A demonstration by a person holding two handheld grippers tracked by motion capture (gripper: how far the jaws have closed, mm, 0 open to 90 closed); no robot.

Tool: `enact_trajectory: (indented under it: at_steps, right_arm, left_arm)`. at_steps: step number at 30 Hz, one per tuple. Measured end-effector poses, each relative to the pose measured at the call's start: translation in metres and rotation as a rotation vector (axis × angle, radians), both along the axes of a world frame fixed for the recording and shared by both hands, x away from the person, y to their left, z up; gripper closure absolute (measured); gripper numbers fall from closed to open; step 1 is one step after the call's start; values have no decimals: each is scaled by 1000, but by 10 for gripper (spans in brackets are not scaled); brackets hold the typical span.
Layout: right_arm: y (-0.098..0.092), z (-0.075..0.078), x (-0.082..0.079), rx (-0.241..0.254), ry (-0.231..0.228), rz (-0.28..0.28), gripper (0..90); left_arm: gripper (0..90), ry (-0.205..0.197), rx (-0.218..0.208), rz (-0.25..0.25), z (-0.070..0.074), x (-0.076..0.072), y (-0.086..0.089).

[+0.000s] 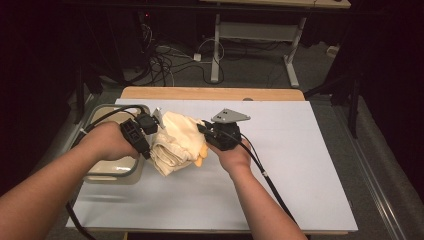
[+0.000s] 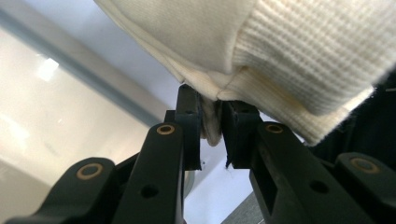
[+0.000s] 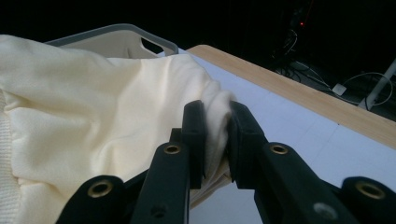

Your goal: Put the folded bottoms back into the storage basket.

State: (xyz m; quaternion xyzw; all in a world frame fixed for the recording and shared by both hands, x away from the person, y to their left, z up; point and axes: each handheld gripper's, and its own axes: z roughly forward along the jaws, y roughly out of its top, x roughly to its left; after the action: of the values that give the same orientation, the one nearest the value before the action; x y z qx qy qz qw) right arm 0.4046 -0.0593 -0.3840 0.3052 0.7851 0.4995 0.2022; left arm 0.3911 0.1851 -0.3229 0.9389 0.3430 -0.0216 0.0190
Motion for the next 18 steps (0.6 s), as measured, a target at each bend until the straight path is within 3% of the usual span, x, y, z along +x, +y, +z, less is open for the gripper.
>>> enact_trajectory:
  at_steps: [9, 18]
  right_arm:
    - [26, 8, 5, 1, -14, 32, 801]
    - [53, 7, 12, -3, -21, 65, 802]
  left_arm:
    - [767, -4, 11, 44, 9, -1, 28]
    - [767, -4, 30, 78, 4, -1, 49]
